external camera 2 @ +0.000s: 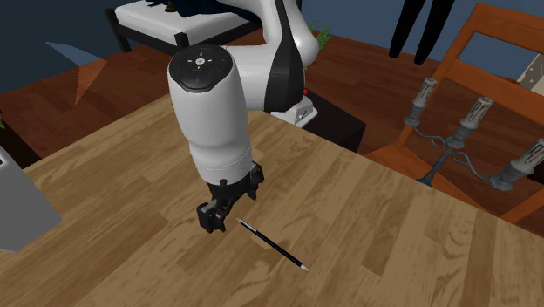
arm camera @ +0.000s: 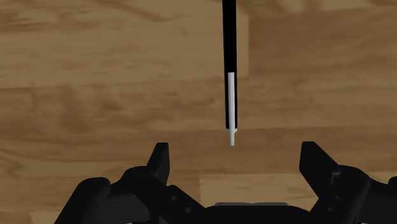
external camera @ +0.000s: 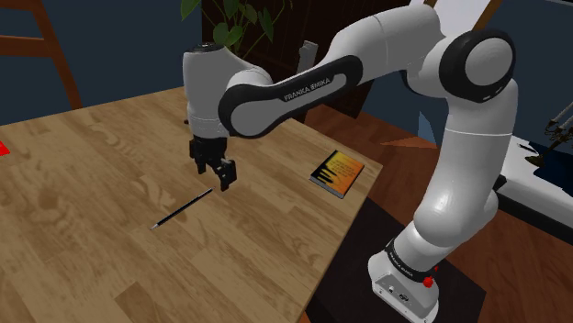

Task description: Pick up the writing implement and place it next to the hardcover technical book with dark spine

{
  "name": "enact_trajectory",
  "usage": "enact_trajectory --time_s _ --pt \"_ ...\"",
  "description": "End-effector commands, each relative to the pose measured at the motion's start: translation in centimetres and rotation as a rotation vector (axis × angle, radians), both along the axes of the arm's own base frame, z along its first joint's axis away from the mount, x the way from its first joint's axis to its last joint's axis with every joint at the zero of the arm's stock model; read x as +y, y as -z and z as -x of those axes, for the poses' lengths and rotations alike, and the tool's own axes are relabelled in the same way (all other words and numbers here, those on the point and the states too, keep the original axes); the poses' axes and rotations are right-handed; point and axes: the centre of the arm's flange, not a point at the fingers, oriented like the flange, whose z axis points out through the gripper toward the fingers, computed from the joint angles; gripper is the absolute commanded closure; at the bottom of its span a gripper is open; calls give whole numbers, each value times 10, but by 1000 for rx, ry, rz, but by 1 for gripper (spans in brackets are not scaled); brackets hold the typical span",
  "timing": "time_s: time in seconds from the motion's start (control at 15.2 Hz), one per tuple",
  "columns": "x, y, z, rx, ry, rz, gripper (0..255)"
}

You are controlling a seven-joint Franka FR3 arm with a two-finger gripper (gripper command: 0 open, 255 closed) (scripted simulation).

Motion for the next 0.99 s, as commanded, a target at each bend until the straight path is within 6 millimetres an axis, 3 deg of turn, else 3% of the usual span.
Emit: enact_trajectory --time_s 0.0,0.2,0.66,0.73,0.92 --pt "0 11 -1 -1 2 0 0" --pt "0 24 0 -1 2 0 0" --pt "0 24 0 0 2 0 0" --pt "0 24 0 0 2 0 255" --pt "0 25 -1 0 2 0 255"
